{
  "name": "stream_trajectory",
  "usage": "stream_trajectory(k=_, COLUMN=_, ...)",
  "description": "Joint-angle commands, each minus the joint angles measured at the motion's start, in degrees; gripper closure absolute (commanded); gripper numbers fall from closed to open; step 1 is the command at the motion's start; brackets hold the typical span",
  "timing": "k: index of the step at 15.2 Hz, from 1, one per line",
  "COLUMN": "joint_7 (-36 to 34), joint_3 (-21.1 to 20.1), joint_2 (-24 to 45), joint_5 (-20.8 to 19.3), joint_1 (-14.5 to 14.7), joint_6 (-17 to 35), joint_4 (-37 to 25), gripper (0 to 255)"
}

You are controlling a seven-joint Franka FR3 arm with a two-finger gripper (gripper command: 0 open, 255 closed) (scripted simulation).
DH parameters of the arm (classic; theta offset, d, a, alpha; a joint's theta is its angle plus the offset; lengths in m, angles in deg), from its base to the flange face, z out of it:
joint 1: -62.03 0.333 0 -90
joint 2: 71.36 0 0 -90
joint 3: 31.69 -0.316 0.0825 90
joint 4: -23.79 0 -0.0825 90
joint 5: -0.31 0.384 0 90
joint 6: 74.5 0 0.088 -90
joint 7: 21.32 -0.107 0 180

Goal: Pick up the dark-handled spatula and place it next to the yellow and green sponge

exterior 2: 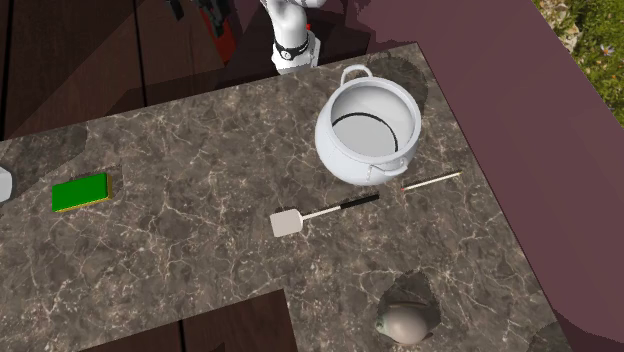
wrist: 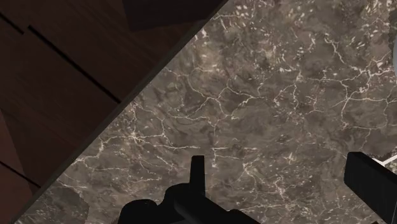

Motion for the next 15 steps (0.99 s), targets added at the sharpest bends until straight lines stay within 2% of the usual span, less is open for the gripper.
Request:
stream_trajectory(k=1, joint_7=0.0, joint_3=0.0, joint_2=0.0, joint_5=0.0, joint_1=0.0, joint_6=0.0, joint_4=0.0, gripper=0)
stream_trajectory(k=8, joint_7=-16.1, joint_3=-9.4, joint_2=4.3, joint_5=6.0, joint_1=0.3, joint_6=5.4, joint_4=3.4, gripper=0)
stream_trajectory(k=15, joint_7=-31.8, joint_3=-18.5, joint_2=13.7, joint_5=10.8, joint_1=0.2, joint_6=11.9, joint_4=2.1, gripper=0)
